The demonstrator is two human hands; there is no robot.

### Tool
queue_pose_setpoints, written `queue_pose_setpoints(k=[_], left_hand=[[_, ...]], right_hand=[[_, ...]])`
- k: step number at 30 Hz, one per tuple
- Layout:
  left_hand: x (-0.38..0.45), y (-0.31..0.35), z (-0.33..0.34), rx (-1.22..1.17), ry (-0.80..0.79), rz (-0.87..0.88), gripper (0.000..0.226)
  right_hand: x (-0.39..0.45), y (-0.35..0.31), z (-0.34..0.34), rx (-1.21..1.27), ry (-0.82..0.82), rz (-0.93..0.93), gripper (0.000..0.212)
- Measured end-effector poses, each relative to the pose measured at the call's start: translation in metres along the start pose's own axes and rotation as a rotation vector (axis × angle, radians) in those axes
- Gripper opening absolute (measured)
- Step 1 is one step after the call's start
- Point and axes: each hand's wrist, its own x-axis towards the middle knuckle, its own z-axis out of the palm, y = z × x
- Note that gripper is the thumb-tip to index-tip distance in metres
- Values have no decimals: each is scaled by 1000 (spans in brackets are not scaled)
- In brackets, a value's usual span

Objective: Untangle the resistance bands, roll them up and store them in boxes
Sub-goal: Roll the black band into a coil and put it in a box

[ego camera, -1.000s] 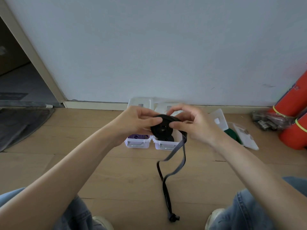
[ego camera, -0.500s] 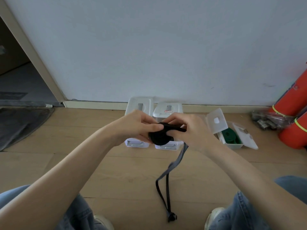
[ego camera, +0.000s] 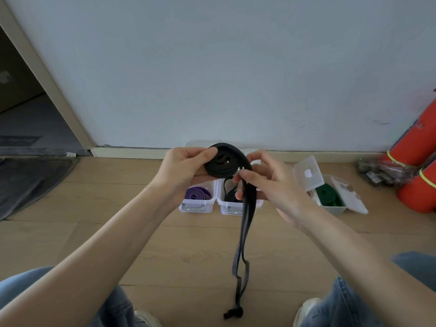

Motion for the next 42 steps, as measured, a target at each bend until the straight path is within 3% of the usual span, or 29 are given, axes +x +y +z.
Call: queue_pose_setpoints(k=[3,7,10,14,17,21,26,29,35,38,42], left_hand=[[-1,-2,5,0,-64,-2,19],[0,8,-6,126,-143,-6,17],[-1,20,-18,315,-217,-11,11],[-2,29,-23,500,-240,2,10],[1,31,-24,530,-204,20,9],[2,35,-26,470,-233,48,11],[3,36,-27,404,-214,108,16],[5,34,-24,357,-129,160,16],[3,10,0,154,6,136,18],[0,3,4,186,-65,63,14],[-2,8,-8,496,-353,-70,14]], right_hand=[[2,1,0,-67,102,-91,14],[2,-5,-13,-109,-42,-70,13],[4,-5,-18,-263,-2,-135,13],[6,-2,-16,-364,97,-249,22],[5,-2,-14,-385,70,-291,36],[5,1,-7,-401,-54,-264,30],[3,2,0,-90,-179,-129,16],[4,0,0,78,-139,-100,8],[9,3,3,-6,28,-158,21],[10,6,-7,-88,50,-180,18],[9,0,-11,-395,-54,-296,29]])
